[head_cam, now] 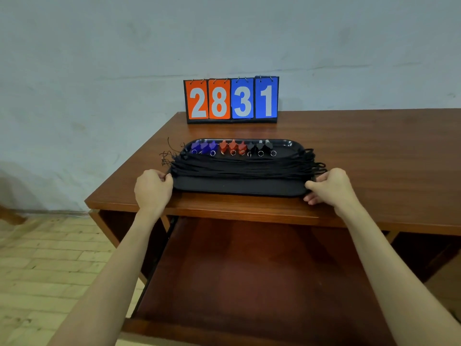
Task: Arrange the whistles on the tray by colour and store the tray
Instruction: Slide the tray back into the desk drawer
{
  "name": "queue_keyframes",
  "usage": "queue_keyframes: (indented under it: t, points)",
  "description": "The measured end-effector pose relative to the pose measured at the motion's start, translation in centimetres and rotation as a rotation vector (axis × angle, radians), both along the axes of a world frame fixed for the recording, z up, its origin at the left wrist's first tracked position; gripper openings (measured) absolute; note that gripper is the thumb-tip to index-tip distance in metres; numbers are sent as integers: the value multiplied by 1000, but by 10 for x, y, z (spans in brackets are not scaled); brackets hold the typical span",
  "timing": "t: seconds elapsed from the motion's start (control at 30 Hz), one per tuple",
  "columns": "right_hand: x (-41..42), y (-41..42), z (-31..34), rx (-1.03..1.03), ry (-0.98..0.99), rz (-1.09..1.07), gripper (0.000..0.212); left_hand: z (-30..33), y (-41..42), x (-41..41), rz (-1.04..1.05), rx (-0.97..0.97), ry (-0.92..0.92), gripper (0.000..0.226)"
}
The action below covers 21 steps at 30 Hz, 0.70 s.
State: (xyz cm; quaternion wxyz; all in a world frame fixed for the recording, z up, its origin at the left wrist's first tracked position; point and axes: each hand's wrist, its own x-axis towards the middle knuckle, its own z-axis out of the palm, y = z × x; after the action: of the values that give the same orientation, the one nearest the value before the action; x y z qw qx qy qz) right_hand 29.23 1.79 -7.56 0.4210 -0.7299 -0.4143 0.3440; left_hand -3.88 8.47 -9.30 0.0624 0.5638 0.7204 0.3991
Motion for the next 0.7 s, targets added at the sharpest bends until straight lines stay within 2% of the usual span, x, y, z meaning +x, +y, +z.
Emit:
queue_keyframes:
  t: [0.17,0.27,0.6,0.7]
  points:
    - [-10,-38,-3,67,-57,-47,32,-3,-23,-9,9,-24,86,34]
    - [-17,-65,-2,132,0,-78,25,-4,-42,-14,16,-36,90,32]
    - [-21,-140,-15,271,155,-112,25,-8,-119,-31,-75,-35,16,32]
    - [-21,-161,-26,291,143,-125,35,-17,-144,-31,-80,-14,-37,38]
